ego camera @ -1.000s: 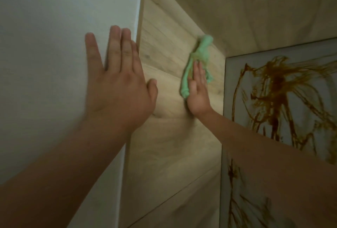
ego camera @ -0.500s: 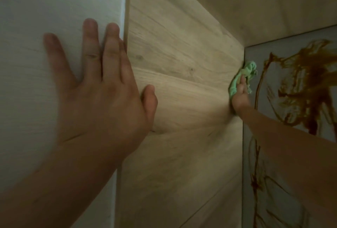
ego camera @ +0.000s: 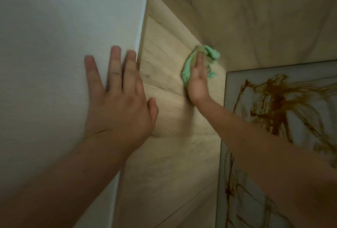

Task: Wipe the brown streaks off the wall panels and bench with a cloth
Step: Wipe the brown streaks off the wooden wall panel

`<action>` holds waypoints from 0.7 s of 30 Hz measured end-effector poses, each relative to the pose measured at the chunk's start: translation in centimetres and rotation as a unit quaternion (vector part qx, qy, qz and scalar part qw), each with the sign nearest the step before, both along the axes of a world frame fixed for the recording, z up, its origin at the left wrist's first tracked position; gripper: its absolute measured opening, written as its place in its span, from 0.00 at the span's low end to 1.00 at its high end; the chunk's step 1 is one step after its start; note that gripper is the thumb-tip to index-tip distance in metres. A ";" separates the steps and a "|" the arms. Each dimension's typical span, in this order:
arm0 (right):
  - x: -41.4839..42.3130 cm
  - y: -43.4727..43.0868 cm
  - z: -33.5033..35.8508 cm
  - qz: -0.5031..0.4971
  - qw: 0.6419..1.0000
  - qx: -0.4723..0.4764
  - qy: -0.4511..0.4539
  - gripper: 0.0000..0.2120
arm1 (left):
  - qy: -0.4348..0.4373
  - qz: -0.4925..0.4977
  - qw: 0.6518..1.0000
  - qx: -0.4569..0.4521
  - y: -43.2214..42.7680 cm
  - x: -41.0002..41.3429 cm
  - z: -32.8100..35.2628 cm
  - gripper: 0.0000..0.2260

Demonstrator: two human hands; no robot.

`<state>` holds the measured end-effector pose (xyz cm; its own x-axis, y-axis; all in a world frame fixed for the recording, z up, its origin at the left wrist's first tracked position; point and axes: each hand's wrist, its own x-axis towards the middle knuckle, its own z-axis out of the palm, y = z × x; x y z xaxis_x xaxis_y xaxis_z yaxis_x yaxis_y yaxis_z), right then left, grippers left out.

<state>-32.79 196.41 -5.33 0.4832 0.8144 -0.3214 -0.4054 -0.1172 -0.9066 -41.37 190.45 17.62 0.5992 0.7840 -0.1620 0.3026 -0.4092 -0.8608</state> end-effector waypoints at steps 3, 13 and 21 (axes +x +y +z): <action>-0.9 -0.5 6.4 0.032 0.983 0.123 -0.134 0.32 | -0.007 0.006 1.000 -0.006 0.1 0.1 0.2 0.38; 1.7 3.6 10.7 -0.008 0.966 0.172 -0.191 0.30 | -0.029 0.001 0.999 -0.025 0.5 -0.4 0.0 0.37; 2.3 2.3 -0.8 0.030 0.990 0.080 -0.109 0.35 | -0.011 0.020 0.999 -0.024 0.3 0.2 0.1 0.37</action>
<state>-30.52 198.69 -6.16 0.4755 0.8760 -0.0802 -0.1955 0.0164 -0.9806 -41.19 190.79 17.74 0.5710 0.7994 -0.1866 0.3389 -0.4366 -0.8334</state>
